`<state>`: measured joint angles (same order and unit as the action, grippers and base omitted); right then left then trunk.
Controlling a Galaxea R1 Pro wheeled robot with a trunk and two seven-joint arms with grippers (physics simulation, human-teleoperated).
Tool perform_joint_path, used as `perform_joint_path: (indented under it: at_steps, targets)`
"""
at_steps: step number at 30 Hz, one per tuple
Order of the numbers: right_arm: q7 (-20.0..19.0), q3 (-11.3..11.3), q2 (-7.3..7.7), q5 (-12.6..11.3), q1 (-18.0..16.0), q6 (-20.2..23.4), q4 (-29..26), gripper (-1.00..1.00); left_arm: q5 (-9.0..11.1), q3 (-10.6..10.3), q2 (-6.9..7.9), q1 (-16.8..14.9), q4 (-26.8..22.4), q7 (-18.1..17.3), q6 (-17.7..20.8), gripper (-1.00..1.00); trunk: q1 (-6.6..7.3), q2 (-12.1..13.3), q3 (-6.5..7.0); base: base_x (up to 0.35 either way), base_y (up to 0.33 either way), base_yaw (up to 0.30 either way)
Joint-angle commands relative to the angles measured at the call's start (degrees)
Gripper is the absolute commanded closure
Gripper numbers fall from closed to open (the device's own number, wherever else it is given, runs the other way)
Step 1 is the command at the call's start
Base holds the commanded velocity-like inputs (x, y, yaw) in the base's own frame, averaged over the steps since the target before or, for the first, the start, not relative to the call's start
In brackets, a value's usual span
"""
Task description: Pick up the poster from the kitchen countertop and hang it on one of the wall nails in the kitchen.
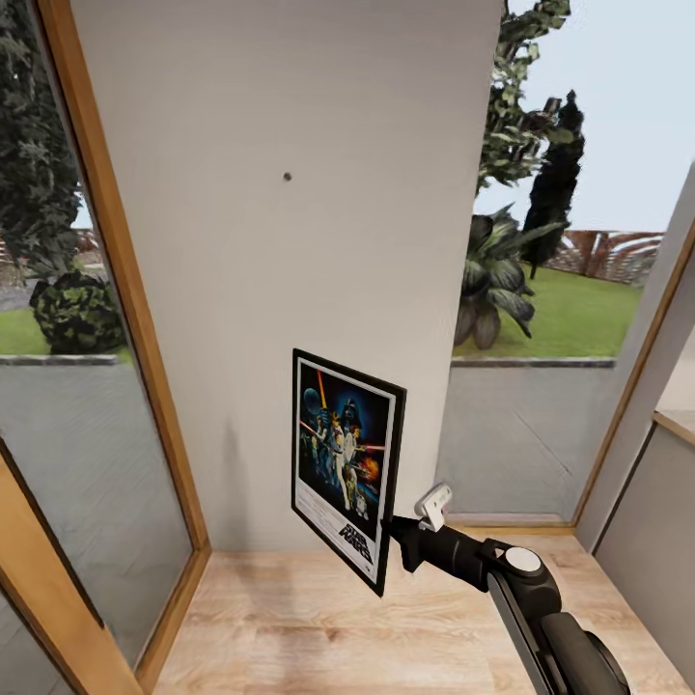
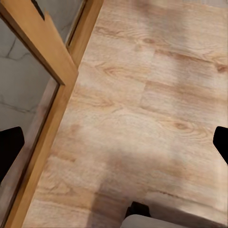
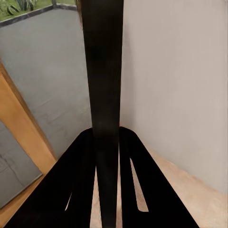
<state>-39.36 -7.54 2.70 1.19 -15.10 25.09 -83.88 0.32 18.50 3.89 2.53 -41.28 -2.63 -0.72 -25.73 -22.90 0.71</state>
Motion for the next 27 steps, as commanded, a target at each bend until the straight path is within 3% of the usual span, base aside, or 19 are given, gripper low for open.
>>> perform_joint_path:
  at_steps: [1, 11, 14, 17, 21, 24, 27]
  targets:
    - [-0.26, -0.02, 0.02, -0.04, -0.02, 0.40, -0.06, 1.00, 0.03, 0.13, -0.02, 0.02, -0.03, -0.27, -0.07, -1.00, -0.05, -0.02, 0.00, 0.336, 0.084, 0.000]
    - [-0.27, -0.02, 0.02, -0.09, -0.02, 0.40, -0.06, 1.00, 0.03, 0.13, -0.02, 0.02, -0.03, -0.27, -0.09, -1.00, -0.05, -0.02, 0.00, 0.315, 0.072, 0.000]
    - [-0.27, -0.02, 0.02, -0.09, -0.02, 0.40, -0.06, 1.00, 0.03, 0.13, -0.02, 0.02, -0.06, -0.31, -0.14, -1.00, -0.05, -0.02, 0.00, 0.071, 0.012, 0.000]
    - [-3.23, 0.13, -0.16, -0.29, -0.28, 0.87, -1.41, 1.00, 0.03, 0.21, -0.02, 0.02, -0.03, -0.42, -0.16, -1.00, -0.05, -0.02, 0.00, 0.001, 0.000, 0.000]
    - [-4.31, 0.15, -0.23, -0.30, -1.09, 1.20, -2.07, 1.00, 0.03, 0.23, -0.02, 0.02, -0.07, -0.44, -0.16, -1.00, -0.05, -0.02, 0.00, 0.000, 0.000, 0.000]
    - [-4.59, 0.15, -0.28, -0.32, -2.24, 1.73, -2.25, 1.00, 0.03, 0.25, -0.02, 0.02, -0.07, -0.45, -0.16, -1.00, -0.05, -0.02, 0.00, 0.000, 0.000, 0.000]
    - [-6.23, 0.10, -0.36, -0.38, -7.40, 8.08, -2.38, 1.00, 0.03, 0.27, 0.01, 0.02, -0.04, -0.45, -0.16, -1.00, -0.05, -0.02, 0.00, 0.000, 0.000, 0.000]
